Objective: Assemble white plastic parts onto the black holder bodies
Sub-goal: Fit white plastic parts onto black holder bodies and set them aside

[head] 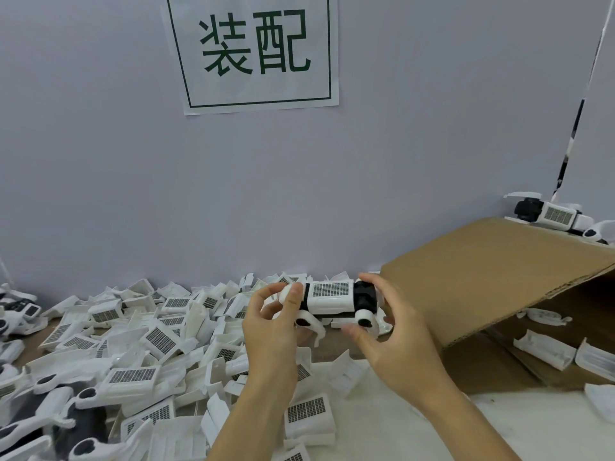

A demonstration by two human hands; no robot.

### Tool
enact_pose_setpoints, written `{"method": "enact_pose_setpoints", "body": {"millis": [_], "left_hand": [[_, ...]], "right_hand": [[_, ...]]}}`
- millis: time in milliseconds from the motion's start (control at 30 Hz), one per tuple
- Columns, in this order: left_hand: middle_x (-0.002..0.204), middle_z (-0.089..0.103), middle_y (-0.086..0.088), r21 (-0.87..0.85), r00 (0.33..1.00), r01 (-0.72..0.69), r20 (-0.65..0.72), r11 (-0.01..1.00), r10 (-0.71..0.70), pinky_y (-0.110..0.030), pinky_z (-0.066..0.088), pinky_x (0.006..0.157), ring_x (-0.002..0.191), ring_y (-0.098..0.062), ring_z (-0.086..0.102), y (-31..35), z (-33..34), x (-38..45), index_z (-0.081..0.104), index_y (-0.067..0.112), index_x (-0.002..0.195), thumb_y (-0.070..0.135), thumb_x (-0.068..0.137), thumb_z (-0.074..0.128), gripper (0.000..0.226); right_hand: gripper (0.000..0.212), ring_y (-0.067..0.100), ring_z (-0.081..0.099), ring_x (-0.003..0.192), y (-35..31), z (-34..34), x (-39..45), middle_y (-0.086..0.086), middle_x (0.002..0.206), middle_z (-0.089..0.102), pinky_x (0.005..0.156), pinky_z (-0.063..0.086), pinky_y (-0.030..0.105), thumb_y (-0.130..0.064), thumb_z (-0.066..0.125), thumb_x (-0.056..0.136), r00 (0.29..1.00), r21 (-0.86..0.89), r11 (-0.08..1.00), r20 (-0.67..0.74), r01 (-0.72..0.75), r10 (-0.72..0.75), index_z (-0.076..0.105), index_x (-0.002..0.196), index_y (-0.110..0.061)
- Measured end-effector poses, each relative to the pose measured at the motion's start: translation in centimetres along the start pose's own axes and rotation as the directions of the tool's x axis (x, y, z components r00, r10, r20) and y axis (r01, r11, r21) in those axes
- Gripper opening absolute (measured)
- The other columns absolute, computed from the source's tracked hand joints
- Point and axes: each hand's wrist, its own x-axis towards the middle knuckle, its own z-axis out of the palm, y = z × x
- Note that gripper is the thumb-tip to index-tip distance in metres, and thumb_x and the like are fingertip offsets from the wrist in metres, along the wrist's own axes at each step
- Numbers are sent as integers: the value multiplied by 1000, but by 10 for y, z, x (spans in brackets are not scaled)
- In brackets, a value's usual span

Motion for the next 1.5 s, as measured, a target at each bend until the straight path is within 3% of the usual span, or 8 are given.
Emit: {"method": "enact_pose_setpoints", "body": {"millis": [233, 367, 600, 700, 900, 1133, 1333, 1500], "left_hand": [[69, 71, 9, 317, 962, -133, 270, 939, 46, -24, 55, 60, 64, -3, 65, 14, 6, -4, 80, 26, 80, 55, 67, 74, 32], [71, 72, 5, 311, 941, -219, 319, 925, 116, -20, 55, 64, 69, -8, 69, 15, 10, -9, 77, 22, 78, 59, 66, 74, 39], [78, 75, 5, 327, 956, -186, 278, 927, 94, -22, 56, 64, 74, -8, 71, 13, 11, -8, 78, 21, 86, 55, 76, 70, 36], [87, 77, 5, 350, 983, -65, 185, 935, -1, -26, 59, 64, 81, -14, 75, 7, 9, -4, 75, 26, 96, 51, 89, 66, 28], [91, 76, -11, 352, 988, 118, 50, 929, -144, -49, 60, 85, 80, -28, 75, 0, 4, 1, 71, 9, 99, 42, 100, 58, 35], [83, 75, -12, 227, 981, 195, -28, 954, -194, -29, 57, 54, 69, -25, 70, 7, -2, 4, 73, 7, 99, 31, 97, 67, 25], [77, 78, 0, 463, 991, 66, 73, 884, -112, -33, 53, 66, 61, -15, 74, 12, 3, -2, 77, 17, 85, 26, 98, 62, 21], [94, 71, 11, 548, 962, -259, 70, 795, 265, -40, 53, 74, 82, -24, 72, 16, 8, -9, 70, 33, 89, 18, 101, 51, 27]], "right_hand": [[27, 9, 62, 70, 18, -10, 0, 8, 100, 69, 56, 45, 16, -38, 51, 99, 940, 339, 888, -30, -311, 340, 60, 125, -31], [28, 36, 68, 87, 19, -6, 0, 13, 99, 74, 70, 56, 49, -36, 47, 101, 927, 421, 836, 41, -353, 372, 69, 113, -23], [25, 18, 71, 79, 18, -4, -1, 2, 94, 76, 59, 54, 23, -38, 47, 102, 929, 405, 846, 27, -348, 369, 70, 108, -27], [12, 1, 65, 66, 15, -5, -2, -8, 86, 72, 54, 47, 14, -32, 56, 99, 957, 365, 898, -59, -246, 285, 62, 109, -34], [42, 4, 61, 108, 6, -5, -1, -19, 108, 62, 80, 52, 17, -22, 81, 81, 993, 156, 988, -117, -13, 32, 57, 112, -37], [38, -4, 61, 96, 4, -10, 0, -21, 102, 65, 76, 51, 13, -42, 77, 82, 993, -163, 985, 94, -55, 71, 55, 111, -39], [38, 17, 49, 60, 1, -23, 4, 1, 68, 56, 60, 43, 35, -48, 52, 91, 918, -258, 917, 177, -305, 356, 50, 74, -13], [38, 27, 50, 70, -2, -25, 6, 15, 75, 50, 68, 40, 40, -51, 49, 82, 785, -109, 820, 244, -562, 570, 49, 75, -14]]}}
